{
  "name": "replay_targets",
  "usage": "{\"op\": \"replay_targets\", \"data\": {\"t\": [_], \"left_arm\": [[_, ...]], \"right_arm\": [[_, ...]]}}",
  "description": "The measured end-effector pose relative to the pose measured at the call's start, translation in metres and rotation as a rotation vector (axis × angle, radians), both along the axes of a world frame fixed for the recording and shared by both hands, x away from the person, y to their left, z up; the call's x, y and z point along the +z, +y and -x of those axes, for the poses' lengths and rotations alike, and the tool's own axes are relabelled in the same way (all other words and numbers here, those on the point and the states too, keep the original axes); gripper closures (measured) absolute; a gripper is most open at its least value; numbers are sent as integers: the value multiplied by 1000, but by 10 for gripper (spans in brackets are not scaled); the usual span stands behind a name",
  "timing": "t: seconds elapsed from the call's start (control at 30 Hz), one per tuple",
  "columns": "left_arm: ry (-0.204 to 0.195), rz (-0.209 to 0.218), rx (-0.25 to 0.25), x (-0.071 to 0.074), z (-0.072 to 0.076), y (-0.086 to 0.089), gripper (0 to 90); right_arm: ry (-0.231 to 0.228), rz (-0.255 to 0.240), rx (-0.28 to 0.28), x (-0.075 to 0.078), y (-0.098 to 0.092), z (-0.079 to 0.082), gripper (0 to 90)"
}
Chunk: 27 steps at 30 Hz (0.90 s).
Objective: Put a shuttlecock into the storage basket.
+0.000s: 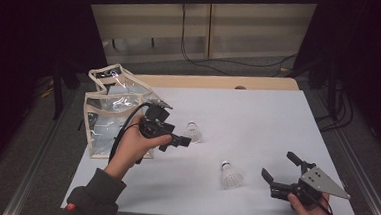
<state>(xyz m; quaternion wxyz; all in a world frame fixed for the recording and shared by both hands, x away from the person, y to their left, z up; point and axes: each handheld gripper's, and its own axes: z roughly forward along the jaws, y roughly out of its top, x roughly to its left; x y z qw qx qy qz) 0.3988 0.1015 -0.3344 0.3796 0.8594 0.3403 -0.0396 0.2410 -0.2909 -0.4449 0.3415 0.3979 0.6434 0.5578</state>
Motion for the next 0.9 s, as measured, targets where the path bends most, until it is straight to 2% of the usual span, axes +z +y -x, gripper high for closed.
{"op": "replay_targets", "data": {"t": [0.5,0.73,0.9], "left_arm": [[12,3,-43,-16,10,-14,121],[13,5,-70,-18,13,-17,118],[10,5,-72,-19,16,-19,116]], "right_arm": [[-6,-3,-3,1,-1,0,20],[-3,3,-1,1,-1,0,20],[-5,4,-2,1,-1,0,20]]}}
